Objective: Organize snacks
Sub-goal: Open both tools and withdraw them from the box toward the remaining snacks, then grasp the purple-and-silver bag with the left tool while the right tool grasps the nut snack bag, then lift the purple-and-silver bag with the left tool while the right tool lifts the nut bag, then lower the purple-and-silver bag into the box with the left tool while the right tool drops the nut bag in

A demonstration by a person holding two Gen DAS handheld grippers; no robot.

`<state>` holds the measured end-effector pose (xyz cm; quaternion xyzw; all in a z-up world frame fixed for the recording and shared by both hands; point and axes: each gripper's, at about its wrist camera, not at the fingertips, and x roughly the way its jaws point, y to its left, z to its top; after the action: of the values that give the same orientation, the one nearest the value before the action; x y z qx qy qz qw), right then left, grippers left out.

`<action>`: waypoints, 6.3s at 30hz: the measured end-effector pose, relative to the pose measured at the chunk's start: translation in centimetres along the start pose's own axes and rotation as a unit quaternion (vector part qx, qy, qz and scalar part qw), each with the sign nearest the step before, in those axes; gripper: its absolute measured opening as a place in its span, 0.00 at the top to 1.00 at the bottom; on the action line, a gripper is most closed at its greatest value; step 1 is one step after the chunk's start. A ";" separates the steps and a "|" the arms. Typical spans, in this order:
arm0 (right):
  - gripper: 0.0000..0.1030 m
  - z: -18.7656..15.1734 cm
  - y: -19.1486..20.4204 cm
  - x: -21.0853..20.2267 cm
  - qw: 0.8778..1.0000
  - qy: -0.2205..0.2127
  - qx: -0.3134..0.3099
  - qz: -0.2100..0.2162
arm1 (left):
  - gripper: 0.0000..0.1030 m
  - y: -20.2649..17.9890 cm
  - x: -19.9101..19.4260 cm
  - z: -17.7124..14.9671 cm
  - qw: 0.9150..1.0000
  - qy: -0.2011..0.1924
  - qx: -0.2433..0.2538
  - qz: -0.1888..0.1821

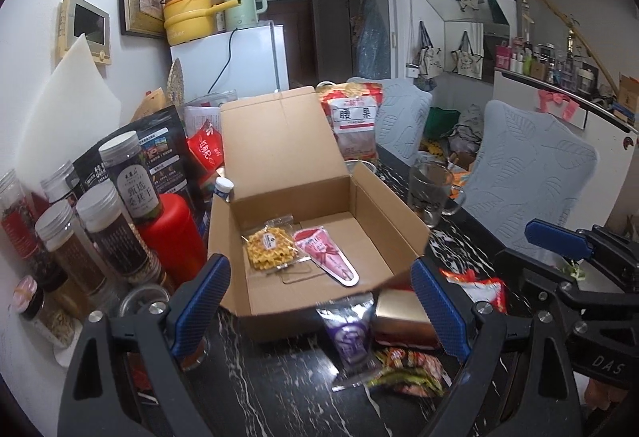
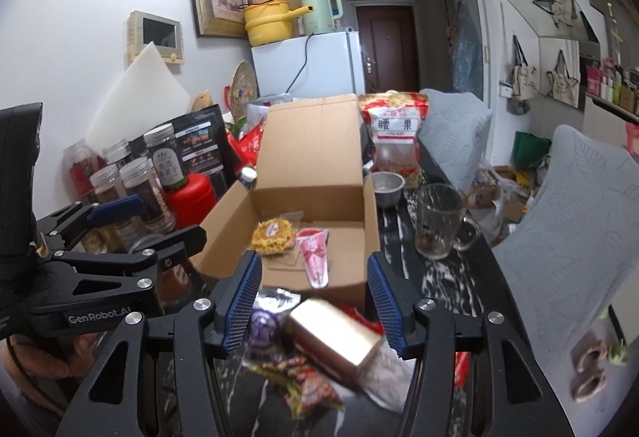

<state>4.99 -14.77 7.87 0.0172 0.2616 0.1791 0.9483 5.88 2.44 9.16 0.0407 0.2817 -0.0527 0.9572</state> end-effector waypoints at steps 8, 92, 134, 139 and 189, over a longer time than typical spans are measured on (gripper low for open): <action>0.42 -2.4 0.6 -1.1 1.000 0.009 0.010 0.010 | 0.10 -0.3 -0.9 -1.9 1.000 0.018 -0.006 -0.024; 0.57 -13.6 -3.0 8.4 0.978 0.191 0.067 0.058 | 0.68 0.6 13.9 -10.9 0.981 0.174 -0.054 -0.072; 0.57 -7.3 1.7 5.0 0.990 0.080 0.023 0.115 | 0.68 3.3 2.8 -6.5 0.995 0.044 -0.060 -0.072; 0.57 -5.5 1.7 5.8 0.991 0.064 0.025 0.117 | 0.68 3.4 3.5 -4.9 0.995 0.032 -0.057 -0.074; 0.56 7.7 -2.4 22.8 0.997 0.049 0.014 0.056 | 0.68 7.3 21.5 6.3 0.994 0.036 -0.100 -0.009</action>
<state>27.89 -8.55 3.02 0.0361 0.3089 0.2289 0.9224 28.13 7.34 3.16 -0.0562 0.3204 -0.0317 0.9451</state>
